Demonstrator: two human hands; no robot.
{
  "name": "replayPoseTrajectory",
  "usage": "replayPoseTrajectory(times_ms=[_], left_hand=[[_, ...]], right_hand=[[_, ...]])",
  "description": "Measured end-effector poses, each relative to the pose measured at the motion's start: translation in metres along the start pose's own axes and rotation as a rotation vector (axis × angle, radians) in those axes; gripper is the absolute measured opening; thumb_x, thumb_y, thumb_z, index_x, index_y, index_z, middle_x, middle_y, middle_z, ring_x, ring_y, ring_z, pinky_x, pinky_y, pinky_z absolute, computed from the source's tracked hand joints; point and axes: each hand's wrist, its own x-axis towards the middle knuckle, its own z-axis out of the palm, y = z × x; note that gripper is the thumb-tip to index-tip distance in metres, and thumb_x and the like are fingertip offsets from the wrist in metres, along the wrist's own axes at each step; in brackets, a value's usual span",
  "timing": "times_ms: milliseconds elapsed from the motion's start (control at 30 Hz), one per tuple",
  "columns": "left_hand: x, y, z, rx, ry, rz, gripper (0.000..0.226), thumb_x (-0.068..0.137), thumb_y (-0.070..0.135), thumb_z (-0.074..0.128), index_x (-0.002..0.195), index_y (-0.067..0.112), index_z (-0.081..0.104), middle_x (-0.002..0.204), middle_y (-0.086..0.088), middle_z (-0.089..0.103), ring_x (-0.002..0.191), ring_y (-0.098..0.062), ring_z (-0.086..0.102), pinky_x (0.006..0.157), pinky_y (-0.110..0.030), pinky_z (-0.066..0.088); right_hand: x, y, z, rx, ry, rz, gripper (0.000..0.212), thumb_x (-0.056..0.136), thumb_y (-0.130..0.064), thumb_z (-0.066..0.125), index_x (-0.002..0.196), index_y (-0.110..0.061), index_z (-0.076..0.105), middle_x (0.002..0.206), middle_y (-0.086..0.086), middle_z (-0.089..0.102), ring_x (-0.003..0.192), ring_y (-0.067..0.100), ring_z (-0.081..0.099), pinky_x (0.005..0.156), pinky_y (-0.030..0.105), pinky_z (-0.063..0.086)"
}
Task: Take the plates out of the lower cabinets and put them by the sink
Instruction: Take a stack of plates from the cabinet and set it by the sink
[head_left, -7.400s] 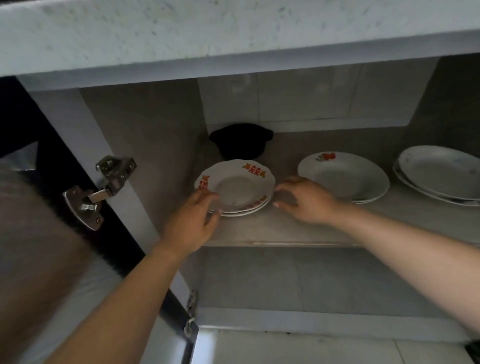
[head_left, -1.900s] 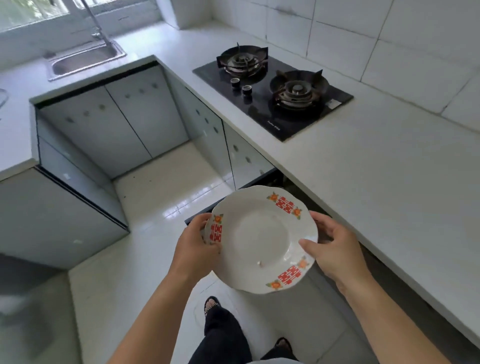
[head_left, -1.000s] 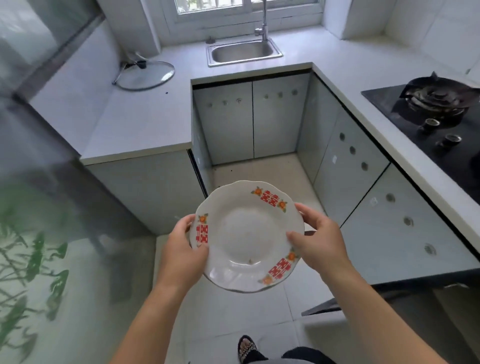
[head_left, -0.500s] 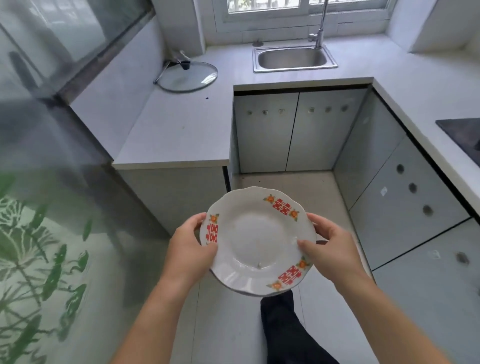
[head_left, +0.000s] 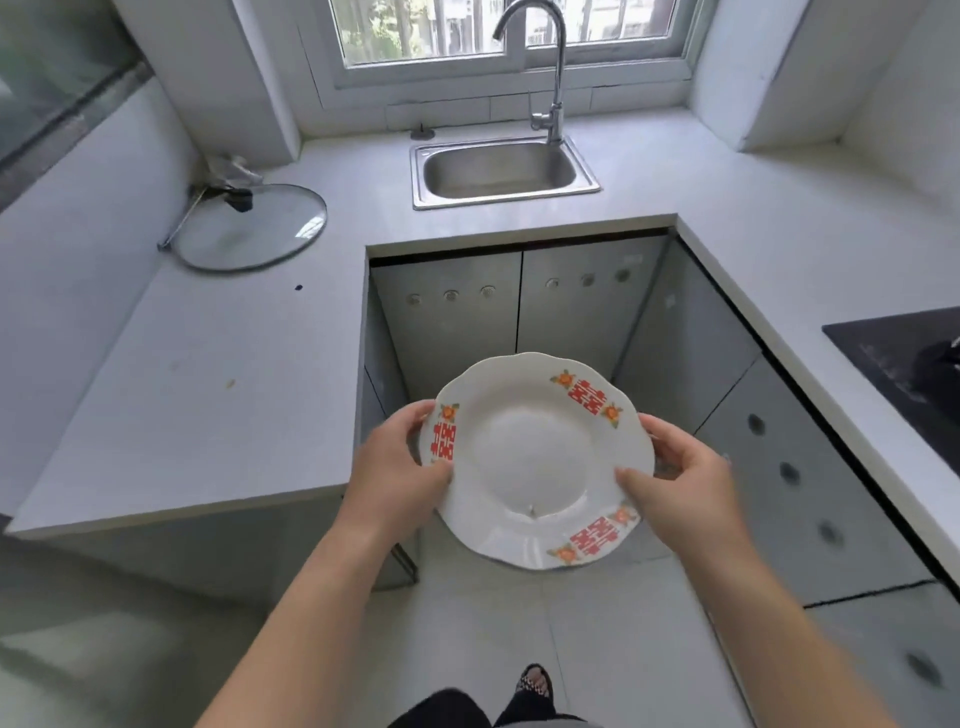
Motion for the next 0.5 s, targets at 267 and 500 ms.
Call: replayPoseTrajectory(times_ms=[267,500], left_hand=[[0.136,0.020,0.009,-0.047,-0.024,-0.027,0.055,0.074,0.003,0.066,0.122,0.027,0.056,0.105,0.016,0.064,0.098,-0.009,0.062,0.086,-0.034,0.053],[0.311,0.064,0.020,-0.074,-0.095,0.076,0.058,0.076,0.008,0.068,0.129,0.029,0.052,0.113,0.015,0.063,0.102,-0.006,0.059,0.086,-0.029,0.051]], right_hand=[[0.129,-0.027,0.026,-0.037,-0.021,0.032,0.050,0.076,0.009,0.061,0.091,-0.039,0.062,0.100,-0.017,0.067,0.094,0.010,0.066,0.064,0.018,0.057],[0.277,-0.067,0.055,-0.053,0.107,0.031,0.048,0.077,0.005,0.065,0.106,-0.032,0.063,0.101,-0.014,0.069,0.089,0.010,0.068,0.075,0.035,0.059]])
